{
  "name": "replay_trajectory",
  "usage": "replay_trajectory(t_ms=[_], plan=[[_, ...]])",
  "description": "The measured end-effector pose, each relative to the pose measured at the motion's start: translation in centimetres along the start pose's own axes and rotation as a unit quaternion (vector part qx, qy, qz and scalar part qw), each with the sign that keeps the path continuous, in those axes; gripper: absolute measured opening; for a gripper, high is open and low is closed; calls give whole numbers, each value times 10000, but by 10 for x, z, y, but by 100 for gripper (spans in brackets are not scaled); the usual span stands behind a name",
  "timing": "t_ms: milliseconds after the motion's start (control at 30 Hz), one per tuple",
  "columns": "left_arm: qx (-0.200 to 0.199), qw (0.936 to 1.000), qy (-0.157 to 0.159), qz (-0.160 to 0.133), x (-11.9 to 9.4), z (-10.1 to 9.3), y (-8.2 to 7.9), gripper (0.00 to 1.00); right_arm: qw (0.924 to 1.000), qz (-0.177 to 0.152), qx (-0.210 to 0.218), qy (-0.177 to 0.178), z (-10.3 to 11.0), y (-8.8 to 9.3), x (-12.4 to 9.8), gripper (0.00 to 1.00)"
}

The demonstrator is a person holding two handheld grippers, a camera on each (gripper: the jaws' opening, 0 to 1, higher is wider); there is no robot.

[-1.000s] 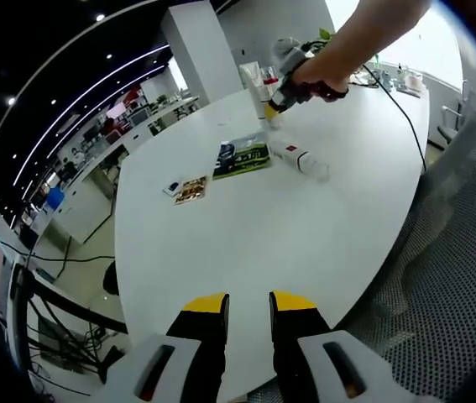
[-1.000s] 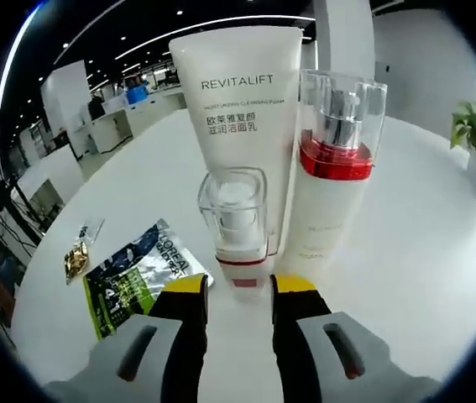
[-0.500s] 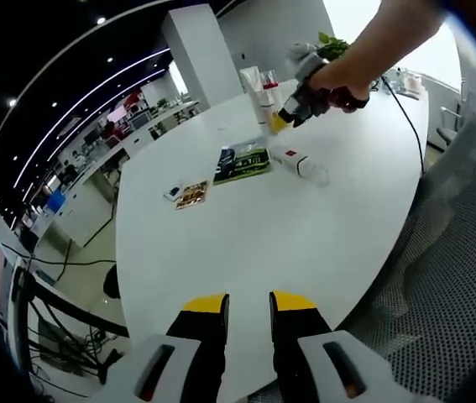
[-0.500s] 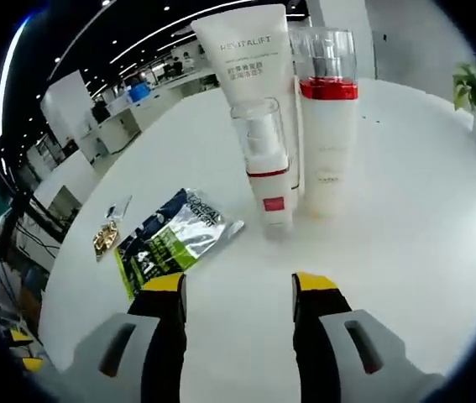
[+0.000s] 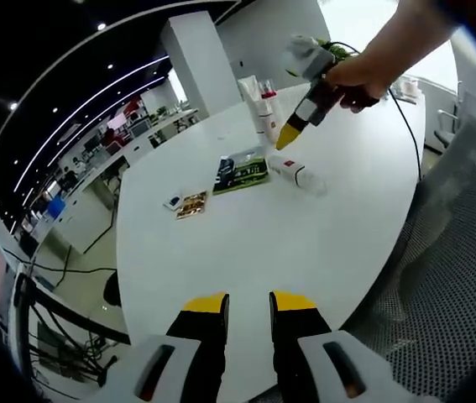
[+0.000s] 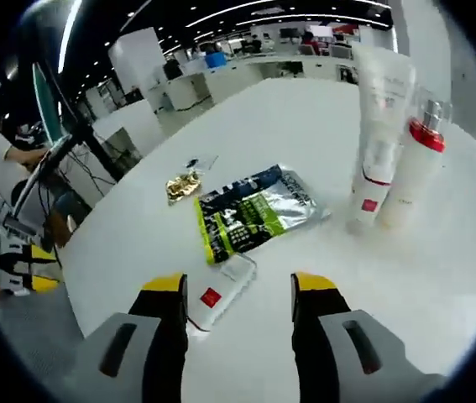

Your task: Arrange the skincare products in the storage area until every visible bottle or jar stands upright without overlapping.

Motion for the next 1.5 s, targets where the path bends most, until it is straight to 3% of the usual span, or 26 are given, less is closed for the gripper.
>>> replay_trajectory(t_ms=[167, 267, 333, 400, 433, 467, 500, 567, 600, 633, 667, 733, 767, 800, 833, 900, 967, 1000, 1067, 1100, 1133, 1200, 1500], plan=[[15, 10000, -16, -24, -1, 0, -1, 20, 9959, 410, -656, -467, -2, -8, -1, 47], [26, 10000, -18, -23, -1, 0, -1, 20, 9855, 780, -1354, -656, -1, -14, -1, 46], [21, 10000, -33, -37, 0, 0, -1, 20, 9723, 1082, -1901, -821, 1, -17, 1, 46], [20, 10000, -46, -33, 0, 1, -1, 21, 9493, 1421, -2654, -910, 5, -18, 3, 46], [21, 10000, -47, -33, 0, 1, -1, 20, 9444, 1473, -2789, -925, 3, -18, 4, 45], [22, 10000, -49, -35, 0, 1, -1, 20, 9185, 1756, -3393, -1024, 5, -17, 8, 45], [27, 10000, -56, -33, 0, 1, -1, 20, 8999, 1848, -3803, -1070, 9, -18, 9, 45], [20, 10000, -59, -26, 0, 1, -1, 20, 8733, 1991, -4289, -1172, 13, -19, 13, 45], [23, 10000, -64, -23, 0, 1, -1, 20, 8520, 2058, -4662, -1198, 16, -21, 15, 45], [20, 10000, -70, -23, 0, 1, -1, 20, 8374, 2113, -4889, -1225, 17, -22, 17, 44], [17, 10000, -77, -25, -1, 1, -1, 20, 8156, 2184, -5207, -1262, 19, -23, 20, 44], [14, 10000, -87, -24, -1, 2, -1, 20, 7898, 2303, -5530, -1319, 22, -24, 24, 44], [14, 10000, -83, -19, 0, 2, -1, 20, 7587, 2434, -5901, -1298, 25, -24, 26, 43], [19, 10000, -85, -19, 0, 2, -1, 20, 7487, 2463, -6016, -1295, 25, -24, 26, 42], [24, 10000, -91, -27, -1, 2, -1, 20, 7230, 2574, -6270, -1334, 26, -22, 29, 40], [14, 9999, -98, -43, -1, 2, -2, 20, 6890, 2644, -6596, -1421, 30, -21, 34, 38], [18, 9999, -100, -39, -1, 2, -2, 20, 6654, 2704, -6793, -1502, 35, -19, 37, 38], [18, 9999, -99, -43, -1, 2, -2, 20, 6609, 2709, -6833, -1514, 37, -18, 39, 38], [21, 9999, -104, -50, -1, 3, -2, 20, 6435, 2763, -6963, -1572, 41, -15, 44, 36], [17, 9999, -100, -45, -1, 3, -2, 20, 6280, 2774, -7091, -1611, 44, -14, 45, 36], [18, 9999, -100, -43, -2, 3, -2, 20, 6187, 2826, -7141, -1657, 45, -12, 46, 35], [18, 9999, -94, -39, -2, 3, -2, 20, 6031, 2878, -7247, -1684, 46, -8, 48, 35], [15, 10000, -57, 33, -2, 2, -2, 20, 5930, 2991, -7284, -1685, 41, -1, 51, 30]])
Point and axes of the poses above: the point that each gripper's makers call its tool centre point, and the gripper's own axes: x roughly forward along the fingers, z roughly to its left, y roughly out of its underside, the point moved 9 cm from there along -x, roughly backward along the fingers, and after that the axes turned 4 degrees about z, right-handed, at the moved point
